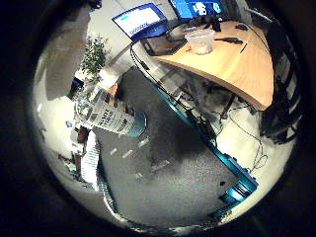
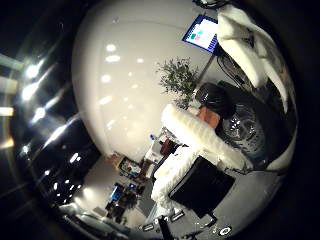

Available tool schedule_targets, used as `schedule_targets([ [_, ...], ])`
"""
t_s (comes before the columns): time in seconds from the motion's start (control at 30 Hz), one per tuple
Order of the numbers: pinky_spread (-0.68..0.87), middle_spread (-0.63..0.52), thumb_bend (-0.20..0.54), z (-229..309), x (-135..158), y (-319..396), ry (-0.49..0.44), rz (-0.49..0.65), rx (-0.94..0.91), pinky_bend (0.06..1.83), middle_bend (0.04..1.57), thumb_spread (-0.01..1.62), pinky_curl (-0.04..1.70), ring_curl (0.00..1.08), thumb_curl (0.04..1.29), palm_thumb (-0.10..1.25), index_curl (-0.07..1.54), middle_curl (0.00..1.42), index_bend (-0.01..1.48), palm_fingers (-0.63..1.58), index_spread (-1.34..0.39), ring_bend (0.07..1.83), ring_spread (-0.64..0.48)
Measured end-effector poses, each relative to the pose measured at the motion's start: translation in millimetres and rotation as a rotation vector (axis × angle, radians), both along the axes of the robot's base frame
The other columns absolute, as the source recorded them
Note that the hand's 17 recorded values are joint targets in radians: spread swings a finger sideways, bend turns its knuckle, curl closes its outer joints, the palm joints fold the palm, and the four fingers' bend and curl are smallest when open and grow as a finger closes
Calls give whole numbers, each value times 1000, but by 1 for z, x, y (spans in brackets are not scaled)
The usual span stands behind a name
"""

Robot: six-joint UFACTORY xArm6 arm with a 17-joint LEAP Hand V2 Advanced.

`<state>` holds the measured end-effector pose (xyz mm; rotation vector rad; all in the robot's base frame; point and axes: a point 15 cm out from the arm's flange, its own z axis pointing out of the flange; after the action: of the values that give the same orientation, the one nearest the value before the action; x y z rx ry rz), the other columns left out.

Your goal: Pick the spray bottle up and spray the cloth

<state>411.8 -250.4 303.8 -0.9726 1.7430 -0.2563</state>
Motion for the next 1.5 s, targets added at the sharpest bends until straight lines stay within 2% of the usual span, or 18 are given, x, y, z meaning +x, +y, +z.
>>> schedule_targets([
  [0.1,-392,-248,-17,0,0,0,-1,2,-4,1102,960,1210,1023,732,345,598,810,890,308,559,-378,1341,-241],
  [0.23,-391,-204,-17,-3,-1,4,7,19,-8,985,747,1187,957,659,355,609,750,800,264,290,-376,1158,-194],
  [0.3,-290,-152,-17,-7,-3,7,22,38,-16,817,630,1182,921,595,361,615,719,728,347,107,-378,983,-140],
  [0.4,-75,-79,-18,-8,-3,8,25,40,-16,658,492,1173,830,495,364,621,645,619,376,49,-390,801,-55],
  [0.57,228,-20,-20,-10,-3,8,30,42,-11,515,357,1166,684,390,365,623,535,496,318,45,-395,603,44],
  [0.73,343,8,-20,-12,-2,9,36,43,-3,407,263,1159,546,313,359,608,444,417,217,106,-392,454,102],
  [0.9,385,12,-18,-17,1,8,43,42,6,342,200,1147,463,282,363,620,396,380,175,172,-387,394,145],
  [1.1,418,12,-15,-31,13,16,65,70,37,345,190,1127,417,265,367,666,360,354,174,214,-371,375,177],
  [1.4,425,-16,-16,-38,26,11,76,78,50,364,197,1113,370,254,368,700,339,340,178,334,-337,404,144],
  [1.5,424,-31,-15,-41,26,11,81,77,56,403,208,1118,362,256,368,729,332,345,169,434,-336,457,99],
])
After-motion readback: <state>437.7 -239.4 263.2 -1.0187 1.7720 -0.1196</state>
